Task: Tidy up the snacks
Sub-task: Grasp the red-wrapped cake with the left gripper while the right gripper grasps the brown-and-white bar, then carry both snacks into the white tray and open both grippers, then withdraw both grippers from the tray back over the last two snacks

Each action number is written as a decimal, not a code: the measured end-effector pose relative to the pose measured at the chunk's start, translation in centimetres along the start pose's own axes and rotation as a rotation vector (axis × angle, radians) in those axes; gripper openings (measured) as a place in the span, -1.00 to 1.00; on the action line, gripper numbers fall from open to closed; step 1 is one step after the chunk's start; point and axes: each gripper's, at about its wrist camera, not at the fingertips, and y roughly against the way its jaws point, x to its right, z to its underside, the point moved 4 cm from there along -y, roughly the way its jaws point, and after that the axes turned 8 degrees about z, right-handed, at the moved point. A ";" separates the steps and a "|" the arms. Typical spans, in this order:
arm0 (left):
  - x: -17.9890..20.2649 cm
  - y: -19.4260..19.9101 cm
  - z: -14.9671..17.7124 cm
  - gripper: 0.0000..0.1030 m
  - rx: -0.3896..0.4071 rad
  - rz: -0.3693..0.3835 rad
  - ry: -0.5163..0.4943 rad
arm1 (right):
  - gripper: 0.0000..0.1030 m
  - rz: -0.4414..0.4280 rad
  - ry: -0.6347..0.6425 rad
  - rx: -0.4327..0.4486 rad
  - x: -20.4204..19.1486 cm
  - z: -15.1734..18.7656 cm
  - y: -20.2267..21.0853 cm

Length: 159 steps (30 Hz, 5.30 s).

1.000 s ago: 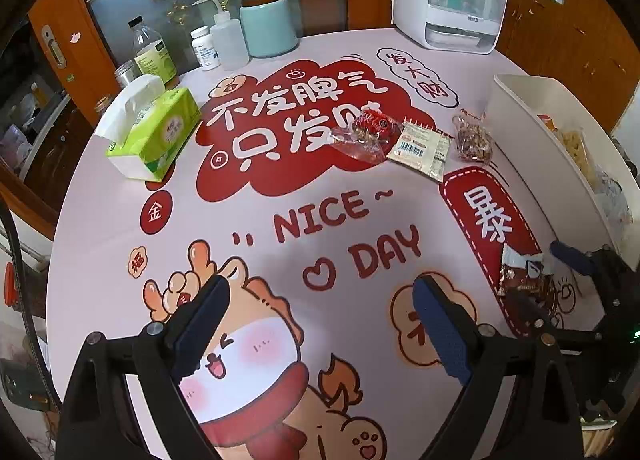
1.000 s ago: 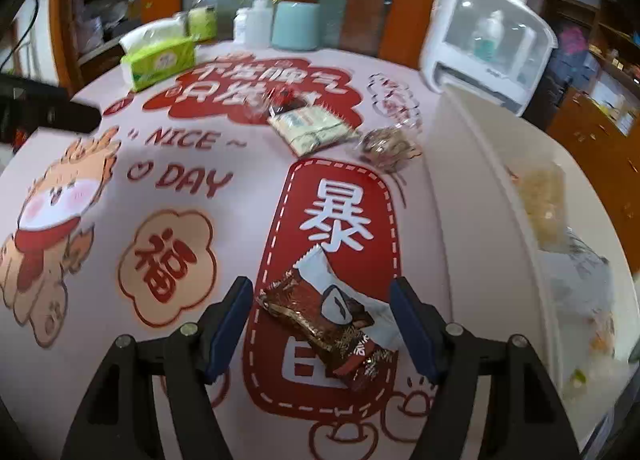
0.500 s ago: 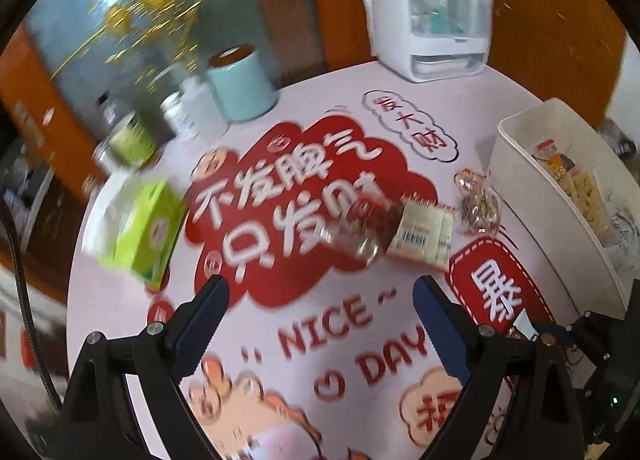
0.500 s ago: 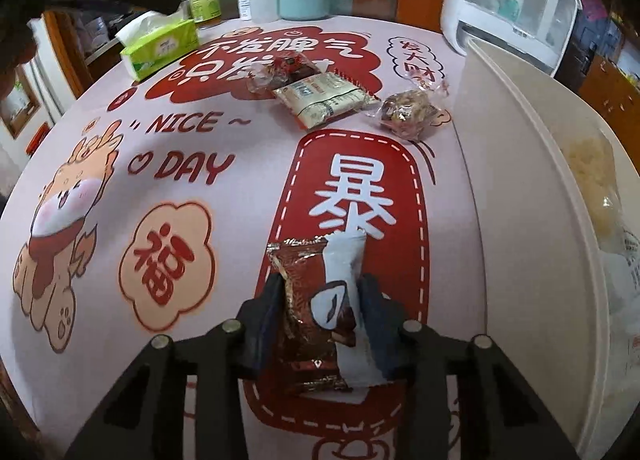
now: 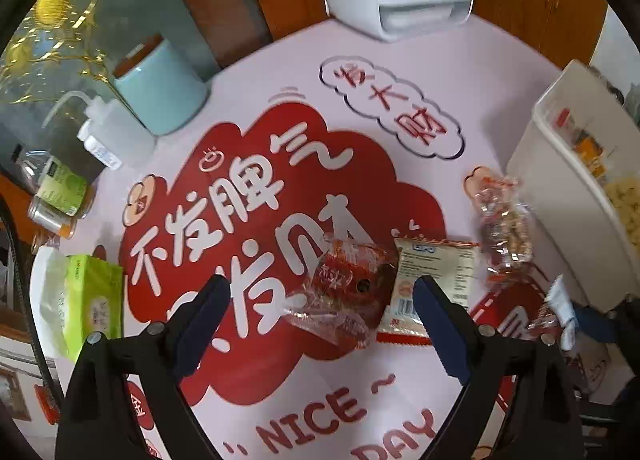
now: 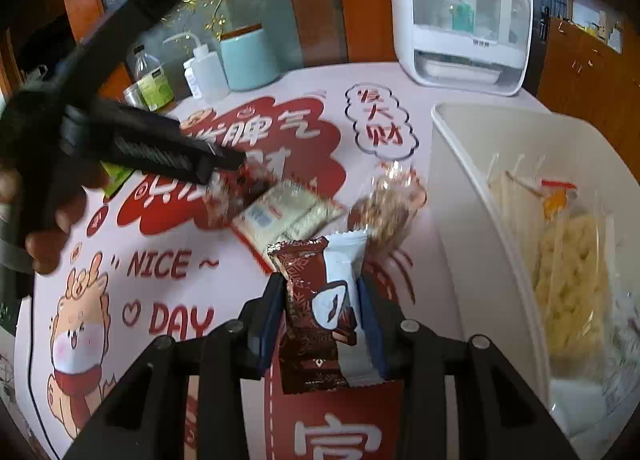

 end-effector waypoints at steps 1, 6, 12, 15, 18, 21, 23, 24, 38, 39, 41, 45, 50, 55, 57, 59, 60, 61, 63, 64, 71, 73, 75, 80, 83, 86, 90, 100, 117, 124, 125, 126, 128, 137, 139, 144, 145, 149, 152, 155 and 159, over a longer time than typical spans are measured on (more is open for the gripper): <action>0.0 -0.6 -0.2 0.79 -0.013 0.003 -0.003 | -0.27 0.001 -0.003 0.004 0.0 -0.3 -0.1; -0.5 -3.1 -0.8 0.63 -0.058 0.026 0.008 | -0.27 0.008 -0.027 -0.016 0.5 -0.6 -1.2; -0.8 -6.1 -0.3 0.30 -0.133 0.055 0.030 | -0.27 0.011 -0.031 -0.025 0.6 -0.6 -1.6; -0.8 -6.4 -0.1 0.05 -0.122 0.082 0.040 | -0.27 0.009 -0.030 -0.014 0.5 -0.7 -1.6; -0.9 -6.4 0.1 -0.05 -0.116 0.082 0.072 | -0.27 0.000 -0.038 -0.012 0.5 -0.6 -1.4; -0.9 -5.8 0.7 -0.06 -0.097 0.020 0.075 | -0.27 -0.006 -0.049 -0.003 0.6 -0.6 -0.9; -0.9 -4.4 1.4 -0.06 -0.072 0.004 0.096 | -0.27 -0.013 -0.062 0.008 0.8 -0.7 -0.1; -0.9 -3.4 1.8 -0.06 -0.057 -0.002 0.111 | -0.27 -0.016 -0.066 0.014 0.9 -0.8 0.1; 5.4 14.3 2.7 -0.06 0.269 0.088 0.255 | -0.27 -0.093 -0.118 0.187 3.0 -2.8 9.7; 6.0 15.0 2.4 -0.06 0.289 0.091 0.255 | -0.27 -0.088 -0.121 0.207 3.5 -2.9 10.6; 7.7 16.4 1.6 -0.06 0.330 0.082 0.244 | -0.27 -0.072 -0.129 0.243 4.5 -3.1 12.2; 11.2 18.6 -0.1 -0.06 0.396 0.074 0.196 | -0.27 -0.005 -0.149 0.287 6.9 -3.3 14.7; 15.6 19.7 -2.0 -0.05 0.432 0.081 0.134 | -0.27 0.073 -0.183 0.323 10.6 -3.3 16.8; 19.2 19.8 -3.6 -0.04 0.441 0.112 0.103 | -0.27 0.164 -0.224 0.338 14.6 -3.2 18.0; 20.2 19.6 -4.1 -0.04 0.439 0.122 0.100 | -0.27 0.184 -0.246 0.334 16.2 -3.1 18.1; 21.2 19.2 -4.7 -0.04 0.431 0.136 0.100 | -0.27 0.209 -0.267 0.330 17.7 -3.0 18.1; 21.9 19.0 -5.0 -0.04 0.427 0.144 0.099 | -0.27 0.216 -0.272 0.327 18.2 -3.0 18.0; 22.4 18.8 -5.2 -0.04 0.422 0.152 0.096 | -0.27 0.223 -0.277 0.321 18.8 -3.0 17.9; 23.3 18.3 -5.6 -0.04 0.411 0.164 0.092 | -0.27 0.234 -0.288 0.311 19.8 -2.8 17.7; 23.7 18.0 -5.9 -0.04 0.406 0.169 0.089 | -0.26 0.238 -0.290 0.307 20.2 -2.8 17.6; 25.6 16.2 -6.7 -0.03 0.369 0.169 0.070 | -0.25 0.260 -0.292 0.287 22.1 -2.4 17.1; 26.1 15.6 -6.9 -0.02 0.357 0.165 0.067 | -0.24 0.267 -0.288 0.274 22.5 -2.1 16.7; 26.4 15.2 -7.0 0.00 0.349 0.160 0.060 | -0.20 0.280 -0.284 0.263 22.7 -1.7 16.5; 27.2 14.7 -7.2 0.06 0.344 0.137 0.041 | 0.15 0.296 -0.276 0.260 23.2 -0.7 16.3; 27.6 14.9 -7.2 0.55 0.360 0.108 0.036 | 0.27 0.296 -0.268 0.259 23.0 -0.3 16.3; 27.6 15.4 -7.0 0.65 0.377 0.093 0.040 | 0.30 0.292 -0.266 0.256 23.0 0.0 16.4; 26.9 15.4 -6.5 0.65 0.368 0.088 0.060 | 0.30 0.285 -0.271 0.259 22.9 0.0 16.5; 24.7 16.8 -4.6 0.66 0.381 0.054 0.091 | 0.30 0.250 -0.255 0.279 21.2 -0.3 16.8; 19.2 21.0 -0.6 0.66 0.445 -0.017 0.106 | 0.30 0.216 -0.188 0.319 14.3 -1.6 17.6; 14.0 22.2 2.3 0.67 0.449 -0.093 0.140 | 0.30 0.174 -0.108 0.285 9.1 0.0 16.5; 13.0 22.2 2.9 0.67 0.449 -0.111 0.146 | 0.30 0.174 -0.092 0.274 8.4 0.4 16.2; 12.2 22.2 3.4 0.68 0.447 -0.124 0.152 | 0.30 0.175 -0.073 0.261 7.6 0.9 15.9; 10.2 22.0 4.7 0.70 0.435 -0.153 0.167 | 0.30 0.172 -0.046 0.238 6.2 1.8 15.4; 3.9 17.7 8.9 0.71 0.324 -0.161 0.198 | 0.30 0.089 -0.043 0.116 1.4 3.3 11.5; 3.2 15.2 9.1 0.71 0.276 -0.121 0.164 | 0.30 0.063 -0.080 0.097 1.1 2.8 10.4; 2.6 9.0 8.7 0.71 0.176 -0.016 0.108 | 0.30 -0.021 -0.211 0.036 0.9 0.7 6.4; 2.5 7.7 8.5 0.71 0.157 0.007 0.111 | 0.30 -0.034 -0.240 0.019 1.0 0.3 5.5; 2.3 3.6 8.2 0.71 0.117 0.094 0.140 | 0.30 -0.069 -0.374 -0.053 1.7 -0.7 1.5; 2.5 1.2 7.8 0.71 0.106 0.147 0.173 | 0.30 -0.105 -0.482 -0.105 2.5 -1.0 -0.8; 3.2 -0.6 7.5 0.71 0.095 0.160 0.171 | 0.30 -0.077 -0.546 -0.123 3.0 -1.3 -2.4; 4.2 -2.2 6.7 0.71 0.086 0.164 0.157 | 0.30 -0.058 -0.612 -0.131 3.6 -1.4 -3.5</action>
